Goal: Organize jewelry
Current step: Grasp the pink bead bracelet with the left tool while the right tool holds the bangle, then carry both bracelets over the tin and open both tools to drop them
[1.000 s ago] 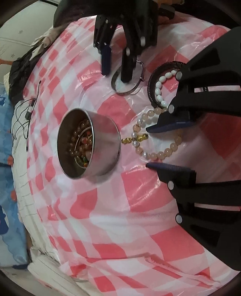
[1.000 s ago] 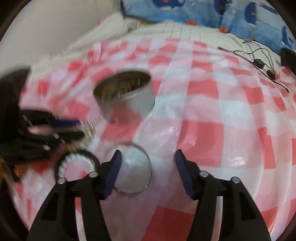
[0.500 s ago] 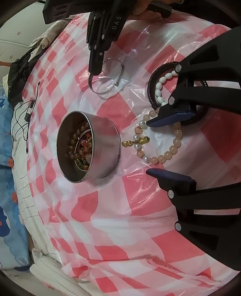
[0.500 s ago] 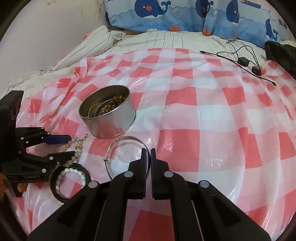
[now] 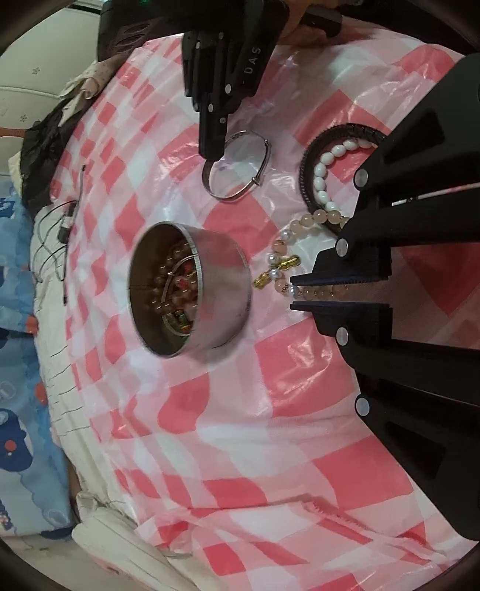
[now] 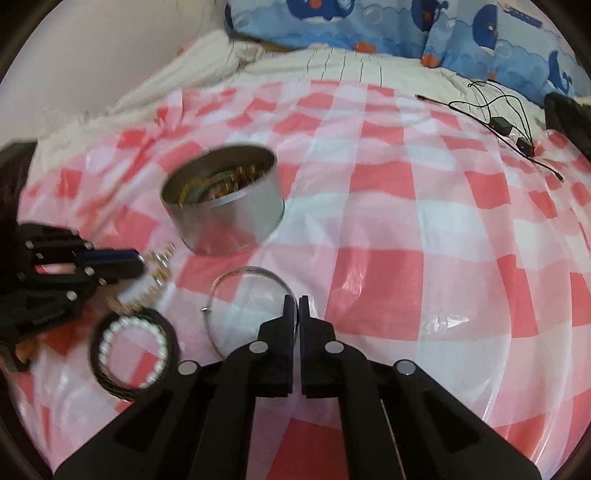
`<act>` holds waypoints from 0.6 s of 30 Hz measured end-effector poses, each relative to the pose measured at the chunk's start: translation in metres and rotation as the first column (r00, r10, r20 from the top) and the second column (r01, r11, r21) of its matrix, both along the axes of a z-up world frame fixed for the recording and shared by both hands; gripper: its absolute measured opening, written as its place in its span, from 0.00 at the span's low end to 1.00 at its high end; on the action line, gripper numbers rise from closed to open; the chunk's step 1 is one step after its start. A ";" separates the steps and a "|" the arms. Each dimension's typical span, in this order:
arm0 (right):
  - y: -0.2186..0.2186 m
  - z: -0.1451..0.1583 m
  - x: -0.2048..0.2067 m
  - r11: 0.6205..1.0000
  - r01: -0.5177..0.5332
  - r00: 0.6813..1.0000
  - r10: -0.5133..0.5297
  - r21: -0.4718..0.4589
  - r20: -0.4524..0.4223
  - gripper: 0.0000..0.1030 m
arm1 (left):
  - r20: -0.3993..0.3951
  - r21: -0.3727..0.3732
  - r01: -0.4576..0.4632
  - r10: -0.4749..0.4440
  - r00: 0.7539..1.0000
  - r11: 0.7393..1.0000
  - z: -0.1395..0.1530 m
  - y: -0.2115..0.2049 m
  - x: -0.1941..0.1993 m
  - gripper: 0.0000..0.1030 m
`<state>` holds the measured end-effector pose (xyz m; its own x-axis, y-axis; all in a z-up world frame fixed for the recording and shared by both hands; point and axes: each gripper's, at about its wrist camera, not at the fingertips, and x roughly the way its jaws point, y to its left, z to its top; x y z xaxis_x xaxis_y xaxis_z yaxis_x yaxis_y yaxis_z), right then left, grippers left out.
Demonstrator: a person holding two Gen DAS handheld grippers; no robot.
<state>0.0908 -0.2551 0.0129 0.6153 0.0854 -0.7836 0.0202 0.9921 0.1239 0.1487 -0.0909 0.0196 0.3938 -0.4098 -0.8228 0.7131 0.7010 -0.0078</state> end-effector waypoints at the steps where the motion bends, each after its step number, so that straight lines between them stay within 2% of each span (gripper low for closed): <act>1: -0.001 0.000 0.001 1.000 0.009 1.000 -0.009 -0.007 -0.001 0.03 | 0.002 0.000 -0.006 0.006 1.000 1.000 0.000 0.001 0.001 0.07; 3: -0.004 0.000 0.002 1.000 0.024 1.000 -0.024 -0.015 -0.010 0.04 | -0.004 0.017 -0.014 0.014 1.000 1.000 -0.004 0.001 0.004 0.07; 5: -0.003 -0.001 0.004 0.999 0.024 1.000 -0.025 -0.022 -0.015 0.10 | -0.011 0.036 -0.014 0.014 1.000 0.999 -0.009 -0.001 0.005 0.07; 7: 0.000 -0.002 0.004 0.999 0.019 1.000 -0.020 -0.044 -0.022 0.40 | -0.007 0.042 -0.012 0.013 1.000 0.999 -0.010 -0.001 0.005 0.08; 16: 0.010 -0.011 0.005 0.995 -0.014 0.999 0.009 -0.099 -0.053 0.41 | 0.005 0.053 0.001 -0.001 1.000 0.999 -0.012 -0.004 0.002 0.16; 17: 0.011 -0.012 0.005 0.995 -0.019 0.998 0.014 -0.103 -0.054 0.40 | 0.009 0.058 0.003 -0.003 1.000 0.998 -0.013 -0.006 0.001 0.16; 18: 0.012 -0.012 0.004 0.995 -0.030 0.998 0.025 -0.098 -0.056 0.34 | 0.016 0.067 0.005 -0.006 1.000 0.998 -0.013 -0.007 0.000 0.16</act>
<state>0.0953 -0.2432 0.0006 0.5696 0.0222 -0.8216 -0.0035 0.9997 0.0246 0.1486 -0.0976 0.0065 0.4055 -0.3566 -0.8417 0.7169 0.6954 0.0508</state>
